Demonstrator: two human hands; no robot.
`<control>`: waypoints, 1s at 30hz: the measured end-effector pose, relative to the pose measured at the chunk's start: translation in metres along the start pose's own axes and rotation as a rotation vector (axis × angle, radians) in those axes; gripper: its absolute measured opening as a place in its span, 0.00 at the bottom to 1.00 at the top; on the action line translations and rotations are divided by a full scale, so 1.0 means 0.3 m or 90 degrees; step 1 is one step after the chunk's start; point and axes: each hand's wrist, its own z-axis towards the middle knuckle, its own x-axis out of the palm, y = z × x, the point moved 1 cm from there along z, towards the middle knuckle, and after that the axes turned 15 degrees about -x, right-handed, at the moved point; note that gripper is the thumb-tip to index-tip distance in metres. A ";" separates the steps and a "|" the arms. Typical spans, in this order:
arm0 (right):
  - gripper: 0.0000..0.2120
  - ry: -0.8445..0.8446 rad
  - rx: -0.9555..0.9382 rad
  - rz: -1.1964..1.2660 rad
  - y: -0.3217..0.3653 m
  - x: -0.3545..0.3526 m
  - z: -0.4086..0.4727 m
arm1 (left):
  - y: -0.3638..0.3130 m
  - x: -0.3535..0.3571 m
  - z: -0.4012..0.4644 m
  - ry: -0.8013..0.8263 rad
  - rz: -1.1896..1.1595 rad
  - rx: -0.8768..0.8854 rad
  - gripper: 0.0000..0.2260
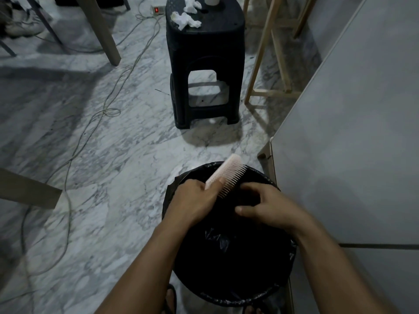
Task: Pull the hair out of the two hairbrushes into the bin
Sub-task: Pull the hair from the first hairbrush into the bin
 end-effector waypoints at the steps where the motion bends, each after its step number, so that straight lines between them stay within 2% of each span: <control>1: 0.15 -0.031 -0.013 0.145 0.008 0.017 0.006 | -0.003 0.007 -0.007 0.017 0.015 0.017 0.29; 3: 0.15 -0.076 -0.003 0.374 0.016 0.043 0.014 | -0.010 0.015 -0.019 0.027 0.043 0.039 0.27; 4: 0.13 -0.094 0.013 0.413 0.018 0.048 0.016 | -0.011 0.016 -0.022 0.028 0.048 0.043 0.26; 8: 0.03 -0.120 0.043 0.273 0.001 0.028 0.016 | -0.008 0.017 -0.019 0.069 0.027 0.038 0.25; 12: 0.11 -0.084 0.048 0.137 -0.013 0.003 0.013 | -0.010 0.009 -0.020 0.021 0.053 0.034 0.26; 15: 0.15 -0.066 0.040 0.197 -0.021 -0.004 0.011 | -0.004 -0.011 -0.014 -0.028 0.034 -0.001 0.26; 18: 0.15 -0.026 0.057 0.239 -0.015 -0.019 0.000 | -0.001 -0.032 -0.007 -0.049 0.021 -0.037 0.25; 21: 0.11 -0.001 0.046 0.066 -0.026 -0.024 0.003 | 0.002 -0.031 0.002 -0.014 0.011 -0.059 0.25; 23: 0.06 -0.032 0.005 -0.050 -0.028 -0.016 0.013 | -0.001 -0.020 -0.006 0.047 -0.038 -0.076 0.23; 26: 0.18 -0.174 -0.076 -0.023 -0.014 0.004 0.024 | -0.023 -0.013 -0.031 0.140 -0.117 -0.108 0.15; 30: 0.23 -0.269 -0.183 -0.045 0.016 0.035 0.027 | -0.031 -0.013 -0.030 0.185 -0.127 -0.123 0.11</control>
